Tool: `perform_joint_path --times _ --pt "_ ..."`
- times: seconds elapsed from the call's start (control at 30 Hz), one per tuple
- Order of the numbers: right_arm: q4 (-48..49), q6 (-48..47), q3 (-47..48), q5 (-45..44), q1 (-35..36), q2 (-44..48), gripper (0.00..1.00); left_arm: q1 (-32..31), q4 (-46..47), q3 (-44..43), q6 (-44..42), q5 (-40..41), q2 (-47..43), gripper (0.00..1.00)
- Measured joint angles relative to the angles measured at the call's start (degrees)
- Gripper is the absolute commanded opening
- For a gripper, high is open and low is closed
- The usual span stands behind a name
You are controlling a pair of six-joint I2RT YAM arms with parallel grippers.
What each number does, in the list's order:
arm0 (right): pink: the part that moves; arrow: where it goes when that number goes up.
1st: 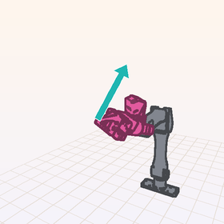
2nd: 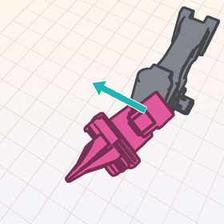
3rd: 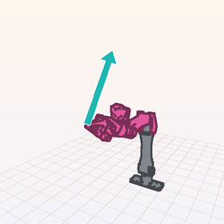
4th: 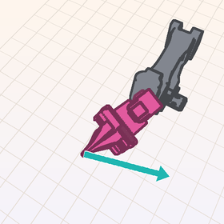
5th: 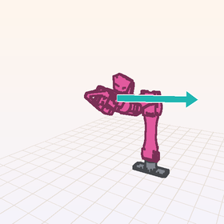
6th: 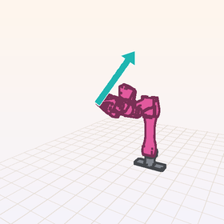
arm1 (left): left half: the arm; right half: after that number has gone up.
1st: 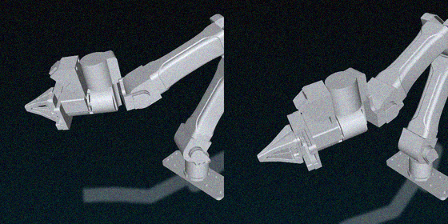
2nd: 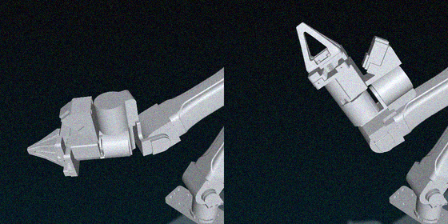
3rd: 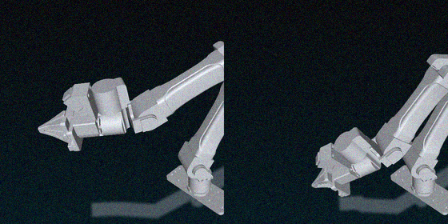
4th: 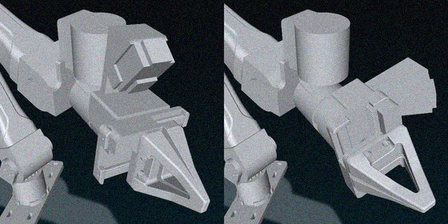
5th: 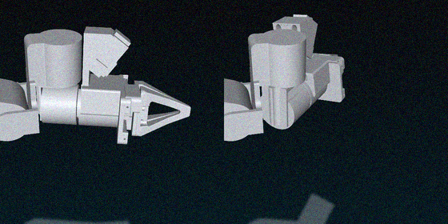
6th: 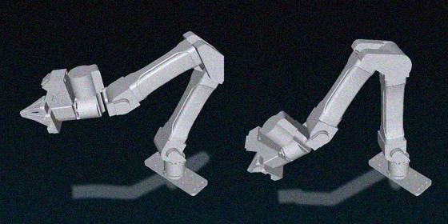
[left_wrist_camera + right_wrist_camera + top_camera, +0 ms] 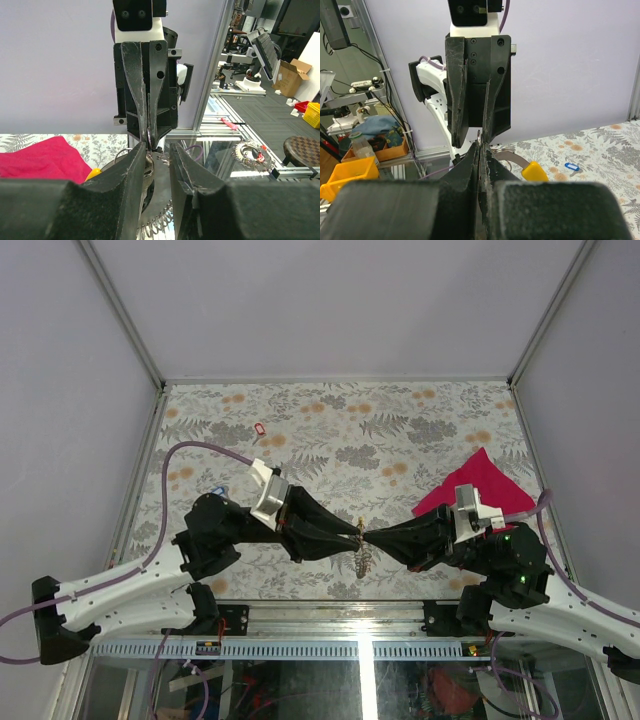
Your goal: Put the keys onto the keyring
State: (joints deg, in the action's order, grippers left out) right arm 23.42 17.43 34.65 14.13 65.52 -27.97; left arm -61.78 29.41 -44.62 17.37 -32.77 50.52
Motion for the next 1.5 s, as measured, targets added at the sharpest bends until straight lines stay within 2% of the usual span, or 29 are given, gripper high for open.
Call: perform_joint_path --times 0.1,0.37,0.57,0.7,0.93,1.23,1.5 --pt "-0.09 -0.02 0.0 0.0 0.0 -0.07 0.0 -0.22 0.35 0.0 0.02 0.24 0.5 0.23" --pt "-0.44 -0.11 0.0 0.15 0.0 0.04 0.0 -0.44 0.68 0.0 0.22 1.18 1.31 0.0" --pt "-0.74 -0.37 0.04 0.11 0.0 0.2 0.0 -0.48 0.46 -0.04 0.07 1.22 1.31 0.0" --pt "-2.34 -1.07 0.24 0.02 0.0 0.66 0.09 -0.55 -1.92 -0.72 -0.94 1.27 1.25 0.0" --pt "-9.62 -3.67 2.45 -0.15 0.0 2.71 0.23 -0.83 -11.56 -3.32 -3.82 1.27 0.61 0.0" --pt "-24.65 -8.63 12.59 -0.09 0.0 3.41 0.26 -0.83 -25.62 -9.97 -8.31 0.85 2.01 0.0" --pt "-40.98 -14.49 21.05 -0.09 0.0 -1.44 0.29 -0.85 -46.71 -24.52 -15.26 1.11 10.14 0.0"
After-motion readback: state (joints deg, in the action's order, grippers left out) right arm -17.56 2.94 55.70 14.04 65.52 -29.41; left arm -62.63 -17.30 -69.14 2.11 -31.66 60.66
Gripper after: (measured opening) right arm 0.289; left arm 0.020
